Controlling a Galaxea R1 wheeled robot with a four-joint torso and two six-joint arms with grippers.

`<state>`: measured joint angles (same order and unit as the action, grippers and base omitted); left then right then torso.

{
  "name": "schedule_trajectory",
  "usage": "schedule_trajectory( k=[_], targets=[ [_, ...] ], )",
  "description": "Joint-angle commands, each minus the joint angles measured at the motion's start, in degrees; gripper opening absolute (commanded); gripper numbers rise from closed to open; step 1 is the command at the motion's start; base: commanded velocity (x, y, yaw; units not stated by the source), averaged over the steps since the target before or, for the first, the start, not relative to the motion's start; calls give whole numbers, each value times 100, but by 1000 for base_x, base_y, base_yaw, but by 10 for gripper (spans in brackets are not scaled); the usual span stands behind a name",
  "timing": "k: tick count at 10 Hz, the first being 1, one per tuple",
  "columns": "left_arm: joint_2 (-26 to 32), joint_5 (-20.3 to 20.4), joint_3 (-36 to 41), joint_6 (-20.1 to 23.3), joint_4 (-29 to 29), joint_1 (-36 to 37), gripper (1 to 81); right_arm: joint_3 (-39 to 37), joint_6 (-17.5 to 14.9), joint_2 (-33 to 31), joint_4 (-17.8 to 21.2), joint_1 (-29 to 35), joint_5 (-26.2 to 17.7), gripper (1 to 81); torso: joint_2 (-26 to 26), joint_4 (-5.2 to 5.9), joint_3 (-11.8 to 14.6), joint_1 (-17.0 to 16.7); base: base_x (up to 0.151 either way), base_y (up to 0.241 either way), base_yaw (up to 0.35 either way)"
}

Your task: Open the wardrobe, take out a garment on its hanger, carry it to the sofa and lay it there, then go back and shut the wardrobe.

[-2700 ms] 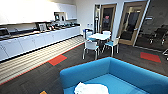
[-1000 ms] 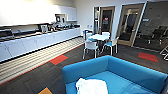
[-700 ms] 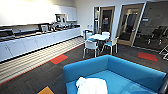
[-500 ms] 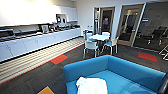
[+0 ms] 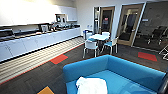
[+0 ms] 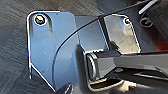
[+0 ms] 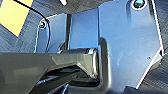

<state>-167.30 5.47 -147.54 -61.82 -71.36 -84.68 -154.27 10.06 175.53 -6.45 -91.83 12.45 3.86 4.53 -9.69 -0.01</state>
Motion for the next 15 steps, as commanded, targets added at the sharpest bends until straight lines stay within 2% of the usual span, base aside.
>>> schedule_trajectory(
  k=[1, 5, 9, 11, 12, 13, 15],
  targets=[
    [56, -187, 15, -6, -71, 201, 811, 12, -21, 55, -23, 151, -269, 811, 0, 0, 0, 1, 0, 0, 0],
    [47, -213, 15, 3, -79, 210, 811, 3, -21, 63, -23, 177, -304, 811, 0, 0, 0, 1, 0, 0, 48],
    [65, -213, 15, 3, -71, 210, 811, -49, -21, 81, -23, 151, -322, 811, 0, 0, 0, 1, 0, 0, 299],
    [65, -213, -2, 3, -71, 218, 811, -76, -56, 72, -93, 160, -594, 811, -2, 0, 0, 1, 0, 0, 304],
    [56, -213, -29, 3, -79, 210, 811, -84, -127, 63, -260, 152, -805, 811, -2, 0, 0, 3, 0, 0, 306],
    [48, -205, -134, 3, -79, 210, 811, -84, -206, 55, -417, 143, -893, 811, 0, 0, 0, 1, 0, 0, 305],
    [-5, -213, -258, 3, -79, 210, 811, -84, -206, 46, -419, 134, -893, 811, -2, 0, 0, 1, 0, 0, 305]
  ],
)
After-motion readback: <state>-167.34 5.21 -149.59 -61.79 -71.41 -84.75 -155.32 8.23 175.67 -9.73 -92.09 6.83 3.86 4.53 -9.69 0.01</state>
